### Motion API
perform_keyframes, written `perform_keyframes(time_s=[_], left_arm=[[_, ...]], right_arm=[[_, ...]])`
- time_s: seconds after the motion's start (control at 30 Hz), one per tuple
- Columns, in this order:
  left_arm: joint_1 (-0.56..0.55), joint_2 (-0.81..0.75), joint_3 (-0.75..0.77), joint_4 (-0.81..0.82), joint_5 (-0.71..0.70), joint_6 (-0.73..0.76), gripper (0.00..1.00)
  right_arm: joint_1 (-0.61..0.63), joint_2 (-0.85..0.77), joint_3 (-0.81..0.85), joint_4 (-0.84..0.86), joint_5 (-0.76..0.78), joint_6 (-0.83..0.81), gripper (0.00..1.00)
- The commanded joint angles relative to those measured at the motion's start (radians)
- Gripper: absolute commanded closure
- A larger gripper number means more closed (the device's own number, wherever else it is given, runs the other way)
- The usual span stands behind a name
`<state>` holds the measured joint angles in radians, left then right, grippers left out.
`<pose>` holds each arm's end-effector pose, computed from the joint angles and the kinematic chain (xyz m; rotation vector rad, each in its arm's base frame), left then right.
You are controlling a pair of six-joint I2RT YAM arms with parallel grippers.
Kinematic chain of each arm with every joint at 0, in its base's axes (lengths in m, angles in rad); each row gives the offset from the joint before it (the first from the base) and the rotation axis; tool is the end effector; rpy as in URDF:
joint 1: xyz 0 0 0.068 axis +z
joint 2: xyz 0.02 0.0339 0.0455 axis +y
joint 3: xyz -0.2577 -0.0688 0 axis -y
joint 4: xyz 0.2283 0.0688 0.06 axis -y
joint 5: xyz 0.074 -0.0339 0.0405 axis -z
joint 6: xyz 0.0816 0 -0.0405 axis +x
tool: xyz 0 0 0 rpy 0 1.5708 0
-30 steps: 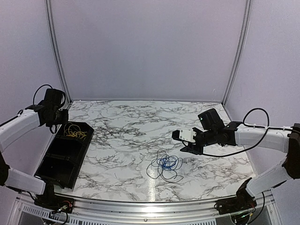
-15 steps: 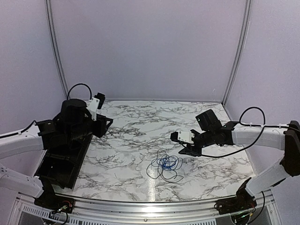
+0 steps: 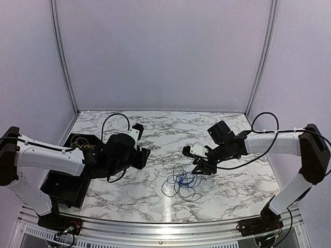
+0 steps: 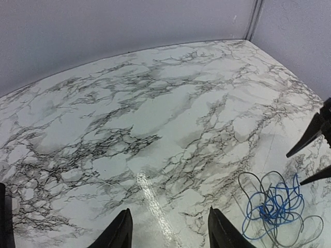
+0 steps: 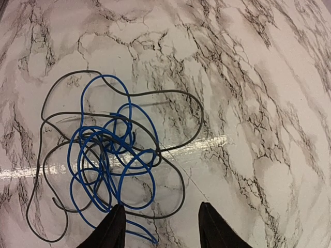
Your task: Untangle the cables
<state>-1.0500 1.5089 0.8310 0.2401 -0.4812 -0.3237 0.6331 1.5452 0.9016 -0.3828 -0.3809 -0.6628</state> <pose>0.2079 -0.2866 0.2122 0.4095 1.9367 -0.4178 0.2316 0.2076 0.1540 -1.6505 1.9527 0.4816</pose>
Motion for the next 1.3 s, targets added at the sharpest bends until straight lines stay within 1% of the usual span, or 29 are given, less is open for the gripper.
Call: perform_keyframes(time_s=[0.0, 0.13, 0.27, 0.33, 0.4, 0.47, 0.5, 0.6, 0.8, 0.93, 1.0, 1.07, 1.17, 1.27], left_arm=[[-0.002, 0.014, -0.027, 0.074, -0.237, -0.102, 0.45], [-0.002, 0.046, -0.014, 0.071, -0.362, -0.103, 0.44], [-0.002, 0.069, -0.025, 0.067, -0.467, -0.168, 0.41], [-0.003, 0.061, -0.040, 0.068, -0.492, -0.184, 0.36], [-0.004, 0.055, -0.053, 0.069, -0.517, -0.209, 0.28], [-0.004, 0.053, -0.059, 0.067, -0.549, -0.251, 0.16], [-0.004, 0.049, -0.062, 0.065, -0.554, -0.280, 0.13], [-0.004, 0.029, -0.078, 0.068, -0.512, -0.295, 0.14], [-0.007, 0.045, -0.049, 0.072, -0.395, -0.214, 0.17], [-0.023, 0.088, -0.018, 0.094, -0.329, -0.155, 0.18], [-0.040, 0.107, -0.006, 0.133, -0.299, -0.117, 0.18], [-0.064, 0.125, -0.001, 0.199, -0.266, -0.082, 0.18], [-0.089, 0.150, -0.004, 0.332, -0.189, -0.028, 0.18], [-0.097, 0.175, -0.002, 0.466, -0.020, 0.015, 0.18]], right_arm=[[0.010, 0.003, 0.049, -0.030, -0.035, 0.038, 0.52], [0.011, -0.019, 0.049, -0.022, -0.062, 0.051, 0.53], [0.010, -0.015, 0.055, -0.043, -0.112, 0.038, 0.53], [0.011, -0.005, 0.056, -0.046, -0.133, 0.031, 0.53], [0.011, 0.013, 0.060, -0.050, -0.136, 0.033, 0.54], [0.010, 0.038, 0.073, -0.053, -0.124, 0.046, 0.55], [0.011, 0.050, 0.082, -0.054, -0.111, 0.055, 0.56], [0.010, 0.080, 0.099, -0.062, -0.088, 0.066, 0.59], [0.010, 0.093, 0.104, -0.068, -0.081, 0.065, 0.70], [0.011, 0.097, 0.108, -0.073, -0.073, 0.064, 0.78], [0.011, 0.100, 0.110, -0.079, -0.074, 0.061, 0.88], [0.011, 0.101, 0.122, -0.094, -0.087, 0.059, 1.00], [0.010, 0.066, 0.147, -0.113, -0.107, 0.080, 1.00], [0.011, -0.014, 0.161, -0.117, -0.155, 0.108, 1.00]])
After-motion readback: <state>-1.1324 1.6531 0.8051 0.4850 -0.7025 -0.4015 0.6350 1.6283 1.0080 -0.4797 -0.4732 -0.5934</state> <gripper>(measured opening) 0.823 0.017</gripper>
